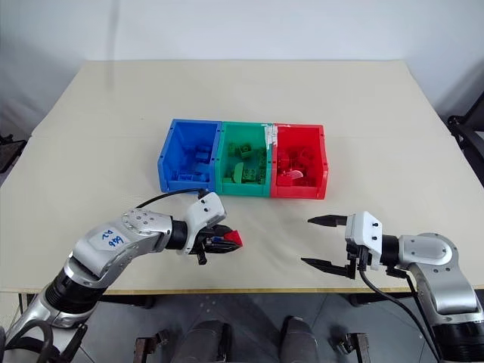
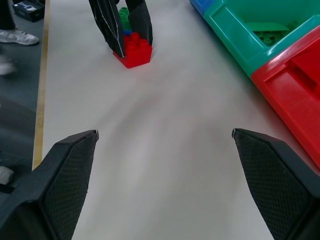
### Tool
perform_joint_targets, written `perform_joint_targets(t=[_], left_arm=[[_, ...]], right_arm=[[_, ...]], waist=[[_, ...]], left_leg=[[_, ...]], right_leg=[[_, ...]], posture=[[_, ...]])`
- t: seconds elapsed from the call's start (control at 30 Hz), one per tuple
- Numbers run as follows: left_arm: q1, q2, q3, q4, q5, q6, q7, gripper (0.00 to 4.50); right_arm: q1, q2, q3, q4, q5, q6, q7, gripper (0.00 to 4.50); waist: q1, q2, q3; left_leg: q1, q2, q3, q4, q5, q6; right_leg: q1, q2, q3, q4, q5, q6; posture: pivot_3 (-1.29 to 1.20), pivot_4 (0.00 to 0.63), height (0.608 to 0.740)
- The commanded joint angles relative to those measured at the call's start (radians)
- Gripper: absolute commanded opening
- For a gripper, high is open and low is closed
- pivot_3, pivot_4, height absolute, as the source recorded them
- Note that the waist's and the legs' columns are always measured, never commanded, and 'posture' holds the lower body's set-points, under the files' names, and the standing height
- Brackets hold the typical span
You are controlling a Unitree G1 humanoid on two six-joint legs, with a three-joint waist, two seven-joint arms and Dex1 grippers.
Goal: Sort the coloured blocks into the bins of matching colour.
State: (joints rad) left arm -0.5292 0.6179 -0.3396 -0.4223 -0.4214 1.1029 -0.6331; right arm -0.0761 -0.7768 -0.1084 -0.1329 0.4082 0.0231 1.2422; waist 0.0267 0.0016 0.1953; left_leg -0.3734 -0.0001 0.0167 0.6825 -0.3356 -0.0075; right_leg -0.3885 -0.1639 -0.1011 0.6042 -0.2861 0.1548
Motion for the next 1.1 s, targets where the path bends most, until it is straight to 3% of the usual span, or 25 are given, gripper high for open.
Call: perform_joint_targets(t=[0.03, 0.17, 0.3, 0.43, 0.6, 0.7, 0.87, 1.1], left_arm=[[-0.027, -0.007, 0.043, 0.037, 0.012, -0.079, -0.024, 1.5], [-0.084, -0.045, 0.096, 0.107, 0.006, -0.209, -0.061, 1.5], [-0.17, -0.106, 0.119, 0.246, 0.036, -0.452, -0.138, 1.5], [-0.308, -0.217, 0.122, 0.477, 0.107, -0.671, -0.143, 1.5], [-0.501, -0.39, 0.147, 0.873, 0.186, -1.014, -0.147, 1.5], [-0.606, -0.468, 0.167, 1.095, 0.198, -1.13, -0.184, 1.5], [-0.699, -0.532, 0.197, 1.316, 0.215, -1.231, -0.243, 1.5], [-0.685, -0.539, 0.216, 1.365, 0.244, -1.292, -0.268, 3.73]], right_arm=[[0.001, 0.012, -0.019, -0.012, 0.013, -0.004, -0.029, 4.5], [0.021, 0.039, -0.055, -0.025, 0.047, 0.025, -0.088, 4.5], [0.079, 0.088, -0.135, -0.08, 0.077, 0.064, -0.217, 4.5], [0.119, 0.2, -0.219, -0.16, 0.103, 0.075, -0.408, 4.5], [0.174, 0.278, -0.209, -0.28, 0.066, 0.086, -0.535, 4.5], [0.196, 0.284, -0.216, -0.328, 0.056, 0.098, -0.581, 4.5], [0.236, 0.288, -0.216, -0.403, 0.056, 0.12, -0.638, 4.5], [0.248, 0.28, -0.202, -0.443, 0.06, 0.143, -0.67, 4.5]], waist=[[0.0, 0.0, 0.0], [0.002, 0.0, 0.0], [0.005, 0.0, 0.0], [0.011, 0.0, 0.0], [0.02, -0.001, 0.0], [0.023, -0.001, 0.0], [0.021, -0.001, 0.0], [0.02, -0.001, 0.0]], left_leg=[[0.0, 0.0, 0.0, 0.0, 0.0, 0.0], [0.0, 0.0, 0.0, 0.0, 0.0, 0.0], [-0.001, 0.0, 0.0, 0.0, 0.0, 0.0], [-0.001, -0.001, 0.001, 0.001, 0.0, 0.0], [-0.001, -0.001, 0.002, 0.001, 0.0, 0.001], [-0.002, -0.002, 0.003, 0.0, 0.0, 0.002], [-0.003, -0.002, 0.004, 0.0, 0.0, 0.003], [-0.003, -0.001, 0.004, 0.0, 0.0, 0.003]], right_leg=[[0.0, 0.0, 0.0, 0.0, 0.0, 0.0], [0.0, 0.0, 0.0, 0.0, 0.0, 0.0], [0.0, 0.0, -0.001, 0.0, 0.0, 0.0], [0.0, 0.0, -0.001, 0.0, 0.0, 0.001], [-0.001, 0.0, 0.0, -0.001, 0.001, 0.002], [-0.002, 0.0, 0.0, -0.002, 0.001, 0.002], [-0.003, 0.0, 0.0, -0.003, 0.001, 0.002], [-0.003, 0.0, 0.0, -0.002, 0.001, 0.002]], posture=[[0.0, 0.15, 0.74], [0.0, 0.15, 0.74], [0.0, 0.15, 0.74], [0.0, 0.15, 0.74], [0.0, 0.15, 0.74], [0.0, 0.15, 0.74], [0.0, 0.15, 0.74], [0.0, 0.15, 0.74]])
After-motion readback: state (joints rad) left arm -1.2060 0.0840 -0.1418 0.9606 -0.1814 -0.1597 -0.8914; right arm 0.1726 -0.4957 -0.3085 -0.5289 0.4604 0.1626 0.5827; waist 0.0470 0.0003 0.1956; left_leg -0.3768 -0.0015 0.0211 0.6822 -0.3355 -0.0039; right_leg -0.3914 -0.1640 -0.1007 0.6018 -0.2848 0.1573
